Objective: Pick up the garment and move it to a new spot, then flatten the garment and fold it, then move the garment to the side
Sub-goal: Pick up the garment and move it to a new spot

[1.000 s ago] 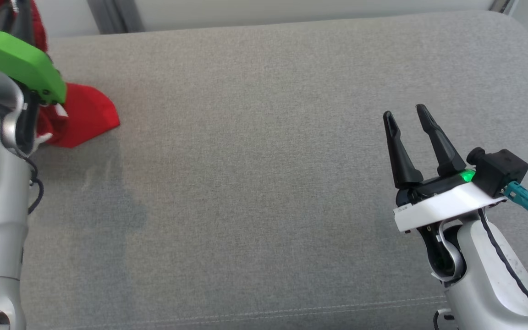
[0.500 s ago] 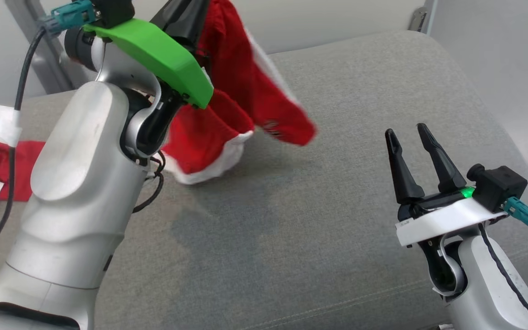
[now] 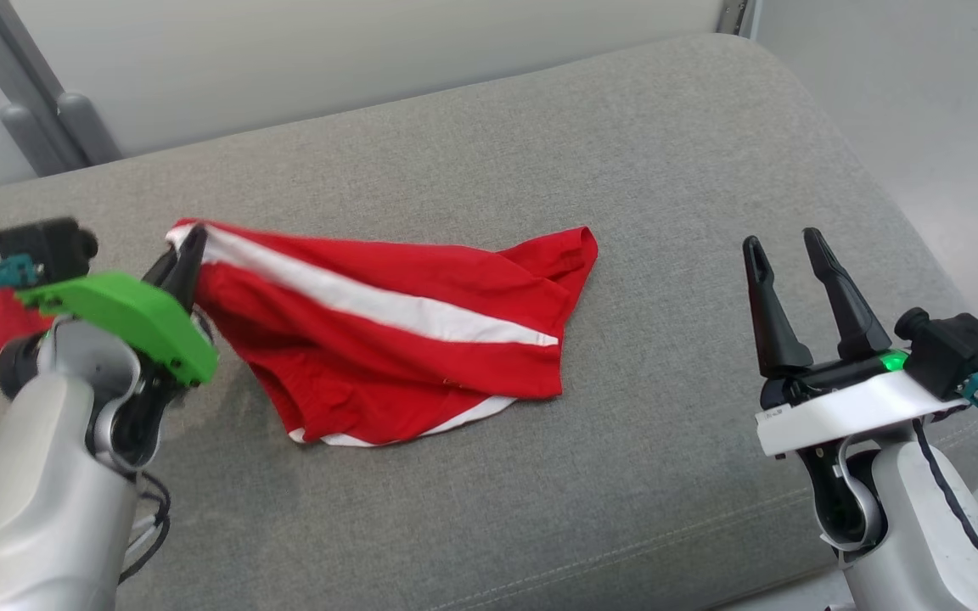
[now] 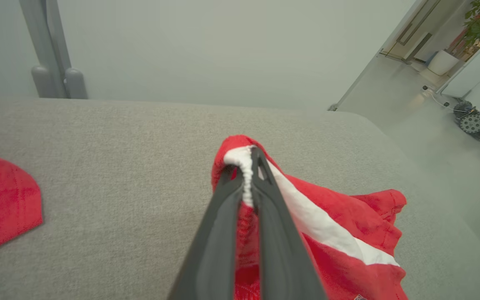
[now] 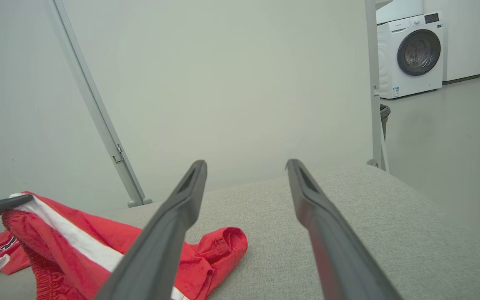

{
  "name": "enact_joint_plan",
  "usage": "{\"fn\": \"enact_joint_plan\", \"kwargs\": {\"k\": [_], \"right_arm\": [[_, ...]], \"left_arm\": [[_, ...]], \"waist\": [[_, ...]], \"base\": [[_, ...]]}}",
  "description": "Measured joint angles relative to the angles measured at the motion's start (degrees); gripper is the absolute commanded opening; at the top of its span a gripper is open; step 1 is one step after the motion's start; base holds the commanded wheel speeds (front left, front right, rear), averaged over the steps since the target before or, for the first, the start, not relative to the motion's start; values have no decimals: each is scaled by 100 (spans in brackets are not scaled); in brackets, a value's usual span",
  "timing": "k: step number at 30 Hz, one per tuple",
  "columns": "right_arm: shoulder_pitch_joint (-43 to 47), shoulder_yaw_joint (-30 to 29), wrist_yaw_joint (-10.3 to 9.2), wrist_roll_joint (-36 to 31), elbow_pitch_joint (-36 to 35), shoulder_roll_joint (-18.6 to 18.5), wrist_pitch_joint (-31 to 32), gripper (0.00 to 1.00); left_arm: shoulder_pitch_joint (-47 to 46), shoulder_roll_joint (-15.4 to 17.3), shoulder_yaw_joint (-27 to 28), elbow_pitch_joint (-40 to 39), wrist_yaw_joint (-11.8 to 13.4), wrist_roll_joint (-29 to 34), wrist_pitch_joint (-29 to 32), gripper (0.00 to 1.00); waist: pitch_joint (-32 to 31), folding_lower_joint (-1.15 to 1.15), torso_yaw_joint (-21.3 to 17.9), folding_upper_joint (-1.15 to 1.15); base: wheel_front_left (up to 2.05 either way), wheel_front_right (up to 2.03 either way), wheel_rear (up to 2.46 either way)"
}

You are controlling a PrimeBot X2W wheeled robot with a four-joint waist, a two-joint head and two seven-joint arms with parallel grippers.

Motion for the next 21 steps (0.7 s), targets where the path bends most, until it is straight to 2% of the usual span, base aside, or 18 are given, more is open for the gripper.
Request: {"fn": "enact_joint_plan", "kwargs": {"k": [3,8,16,18,21], "right_arm": [[1,2,0,0,-13,-11,0,100],[-1,62,0,-2,-41,-86,0,100],[0,379,0,-2,-18,-132,0,100],[0,466,0,-2,-4,-144,0,100],[-3,541,0,-1,22,-154,0,100]], "left_arm": [[470,192,116,315,0,1,-177,0],[637,197,522,532,0,-188,-664,0],[644,0,148,365,0,-112,-931,0],[650,25,52,404,0,31,-1023,16],[735,107,29,614,0,271,-1194,26]], "waist": [[39,0,58,0],[90,0,212,0],[175,0,402,0],[211,0,435,0],[250,0,472,0]], "base": [[0,0,0],[0,0,0],[0,0,0],[0,0,0],[0,0,0]]}}
